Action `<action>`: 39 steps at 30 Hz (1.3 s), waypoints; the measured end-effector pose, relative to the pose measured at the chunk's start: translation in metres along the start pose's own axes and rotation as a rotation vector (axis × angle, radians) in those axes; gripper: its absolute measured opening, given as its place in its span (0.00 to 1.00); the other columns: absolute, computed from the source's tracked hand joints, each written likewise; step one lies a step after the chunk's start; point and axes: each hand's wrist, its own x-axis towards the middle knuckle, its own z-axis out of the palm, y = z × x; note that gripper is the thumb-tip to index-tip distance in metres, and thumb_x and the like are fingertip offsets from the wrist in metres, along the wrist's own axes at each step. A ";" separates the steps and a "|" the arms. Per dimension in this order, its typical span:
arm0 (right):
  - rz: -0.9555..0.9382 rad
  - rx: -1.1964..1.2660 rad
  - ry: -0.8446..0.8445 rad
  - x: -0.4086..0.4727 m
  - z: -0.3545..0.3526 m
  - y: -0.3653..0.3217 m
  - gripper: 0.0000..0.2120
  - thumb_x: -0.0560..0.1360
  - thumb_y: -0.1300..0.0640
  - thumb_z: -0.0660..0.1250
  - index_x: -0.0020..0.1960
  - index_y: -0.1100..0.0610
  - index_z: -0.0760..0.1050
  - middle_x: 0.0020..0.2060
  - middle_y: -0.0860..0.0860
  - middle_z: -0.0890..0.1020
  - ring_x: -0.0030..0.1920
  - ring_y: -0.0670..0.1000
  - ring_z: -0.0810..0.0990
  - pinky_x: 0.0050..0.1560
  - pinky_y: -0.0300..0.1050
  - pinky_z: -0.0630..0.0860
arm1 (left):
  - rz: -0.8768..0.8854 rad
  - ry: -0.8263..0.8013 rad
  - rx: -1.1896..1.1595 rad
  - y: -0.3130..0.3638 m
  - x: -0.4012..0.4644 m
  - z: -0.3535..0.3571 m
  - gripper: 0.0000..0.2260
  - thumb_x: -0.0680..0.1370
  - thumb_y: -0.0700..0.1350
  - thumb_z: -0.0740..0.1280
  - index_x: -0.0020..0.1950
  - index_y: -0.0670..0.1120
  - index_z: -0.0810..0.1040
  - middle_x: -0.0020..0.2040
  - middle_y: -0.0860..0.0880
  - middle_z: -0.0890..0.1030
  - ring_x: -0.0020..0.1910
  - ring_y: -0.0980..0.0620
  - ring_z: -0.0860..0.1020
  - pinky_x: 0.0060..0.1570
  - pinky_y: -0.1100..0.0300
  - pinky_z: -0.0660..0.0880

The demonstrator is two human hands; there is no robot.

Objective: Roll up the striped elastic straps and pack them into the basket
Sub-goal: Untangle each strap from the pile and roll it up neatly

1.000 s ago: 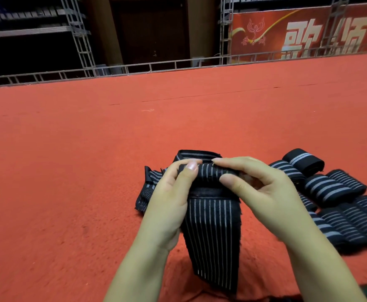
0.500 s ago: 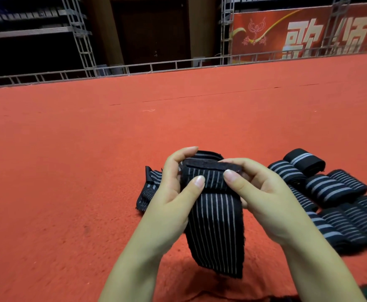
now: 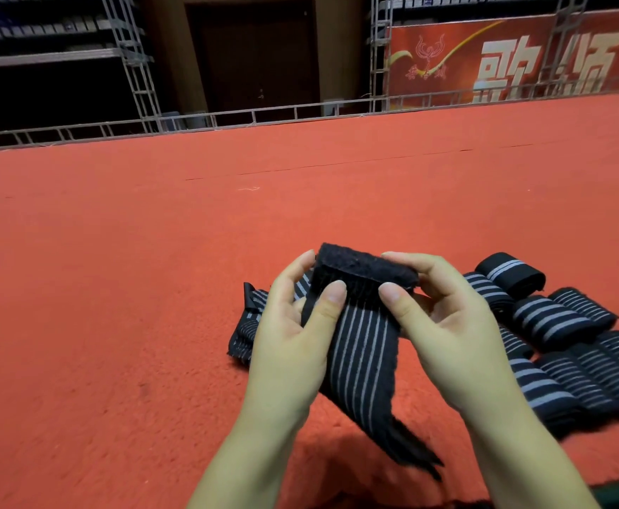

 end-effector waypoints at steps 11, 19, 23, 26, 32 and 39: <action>-0.267 -0.203 -0.074 -0.002 0.006 -0.002 0.16 0.69 0.67 0.70 0.49 0.48 0.81 0.48 0.44 0.81 0.53 0.40 0.79 0.48 0.29 0.75 | -0.012 0.050 0.050 0.001 0.003 -0.003 0.26 0.66 0.70 0.70 0.59 0.57 0.79 0.58 0.49 0.83 0.59 0.50 0.80 0.62 0.50 0.74; -0.027 0.039 -0.235 0.001 -0.005 -0.007 0.12 0.73 0.52 0.71 0.55 0.50 0.80 0.54 0.47 0.82 0.56 0.40 0.79 0.51 0.30 0.74 | 0.063 0.008 0.062 -0.003 0.002 -0.009 0.11 0.74 0.54 0.65 0.55 0.61 0.80 0.55 0.49 0.83 0.56 0.50 0.81 0.58 0.52 0.76; 0.145 -0.020 -0.230 0.000 -0.002 0.001 0.29 0.66 0.26 0.62 0.61 0.40 0.75 0.54 0.41 0.82 0.54 0.41 0.80 0.52 0.41 0.76 | 0.099 -0.040 0.125 -0.002 0.000 -0.009 0.13 0.76 0.52 0.62 0.60 0.61 0.76 0.54 0.53 0.83 0.55 0.53 0.81 0.55 0.58 0.76; 0.232 0.014 -0.236 -0.001 0.001 0.000 0.21 0.71 0.35 0.61 0.55 0.47 0.78 0.38 0.42 0.82 0.36 0.40 0.78 0.34 0.36 0.74 | 0.127 -0.088 0.188 -0.002 -0.002 -0.010 0.15 0.77 0.51 0.59 0.63 0.62 0.73 0.55 0.55 0.81 0.56 0.54 0.79 0.60 0.55 0.74; 0.257 0.310 -0.227 0.001 -0.002 -0.005 0.11 0.73 0.54 0.66 0.54 0.57 0.77 0.40 0.48 0.83 0.38 0.45 0.81 0.31 0.36 0.75 | 0.067 -0.169 0.162 0.001 -0.002 -0.011 0.18 0.77 0.51 0.62 0.65 0.66 0.69 0.57 0.58 0.80 0.61 0.54 0.78 0.65 0.50 0.72; 0.117 0.256 -0.087 0.003 -0.005 -0.006 0.10 0.73 0.55 0.67 0.54 0.53 0.75 0.43 0.47 0.83 0.43 0.46 0.81 0.37 0.41 0.78 | -0.007 -0.201 0.112 0.000 -0.005 -0.006 0.32 0.72 0.57 0.69 0.75 0.59 0.61 0.67 0.51 0.77 0.67 0.54 0.74 0.70 0.47 0.68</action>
